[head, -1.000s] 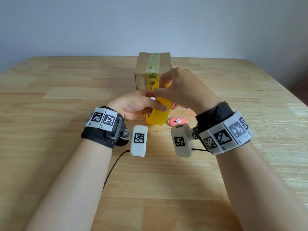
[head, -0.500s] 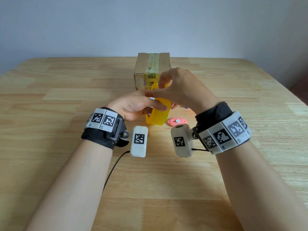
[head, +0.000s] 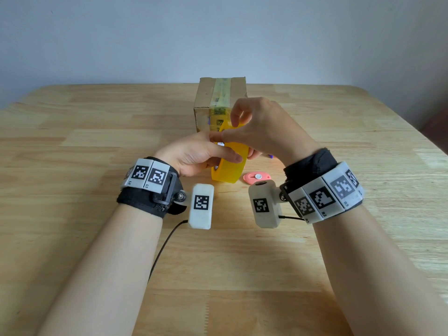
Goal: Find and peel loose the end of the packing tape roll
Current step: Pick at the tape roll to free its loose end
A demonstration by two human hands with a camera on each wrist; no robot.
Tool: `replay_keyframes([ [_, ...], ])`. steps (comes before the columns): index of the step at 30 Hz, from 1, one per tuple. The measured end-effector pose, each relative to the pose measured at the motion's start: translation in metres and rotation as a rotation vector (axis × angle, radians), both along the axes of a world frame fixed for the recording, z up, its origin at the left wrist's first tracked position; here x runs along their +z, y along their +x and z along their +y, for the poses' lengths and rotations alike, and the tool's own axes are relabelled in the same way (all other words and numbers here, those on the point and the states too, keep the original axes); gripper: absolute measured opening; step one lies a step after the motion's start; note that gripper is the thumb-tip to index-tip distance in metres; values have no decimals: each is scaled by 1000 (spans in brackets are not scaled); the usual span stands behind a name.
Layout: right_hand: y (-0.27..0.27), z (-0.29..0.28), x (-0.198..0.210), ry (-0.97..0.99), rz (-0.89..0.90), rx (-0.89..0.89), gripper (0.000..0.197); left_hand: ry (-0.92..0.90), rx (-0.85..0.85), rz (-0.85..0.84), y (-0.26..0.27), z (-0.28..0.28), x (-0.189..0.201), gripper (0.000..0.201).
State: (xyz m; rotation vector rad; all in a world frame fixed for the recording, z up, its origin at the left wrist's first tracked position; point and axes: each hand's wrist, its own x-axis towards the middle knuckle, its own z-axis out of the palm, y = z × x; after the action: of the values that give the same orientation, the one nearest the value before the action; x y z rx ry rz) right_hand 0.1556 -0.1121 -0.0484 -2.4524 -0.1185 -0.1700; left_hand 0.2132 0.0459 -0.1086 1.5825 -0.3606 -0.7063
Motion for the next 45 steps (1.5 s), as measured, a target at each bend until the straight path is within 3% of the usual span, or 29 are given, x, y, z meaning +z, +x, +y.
replay_keyframes([
  [7, 0, -1, 0, 20, -21, -7, 36, 17, -3, -4, -1, 1, 1, 78],
  [12, -1, -1, 0, 19, -23, -19, 36, 20, 5, 3, -1, 1, 2, 55],
  [17, 0, -2, -1, 8, -7, -27, 37, 41, -1, -11, -4, -1, 4, 70],
  [21, -1, 0, -3, 6, 0, -44, 47, 23, 31, 8, -3, -2, 4, 57],
  [27, 0, -4, 1, 86, 33, -35, 52, 40, 60, 11, -6, -2, 5, 82],
  [34, 0, -7, 1, 46, 68, -44, 40, 64, 55, 1, -7, -2, 7, 50],
  [41, 1, -7, 0, 57, 41, -42, 46, 33, 78, 21, -7, -1, 6, 67],
  [45, 5, -12, -4, 0, 28, -33, 44, 12, 80, 47, -4, 2, 4, 51],
])
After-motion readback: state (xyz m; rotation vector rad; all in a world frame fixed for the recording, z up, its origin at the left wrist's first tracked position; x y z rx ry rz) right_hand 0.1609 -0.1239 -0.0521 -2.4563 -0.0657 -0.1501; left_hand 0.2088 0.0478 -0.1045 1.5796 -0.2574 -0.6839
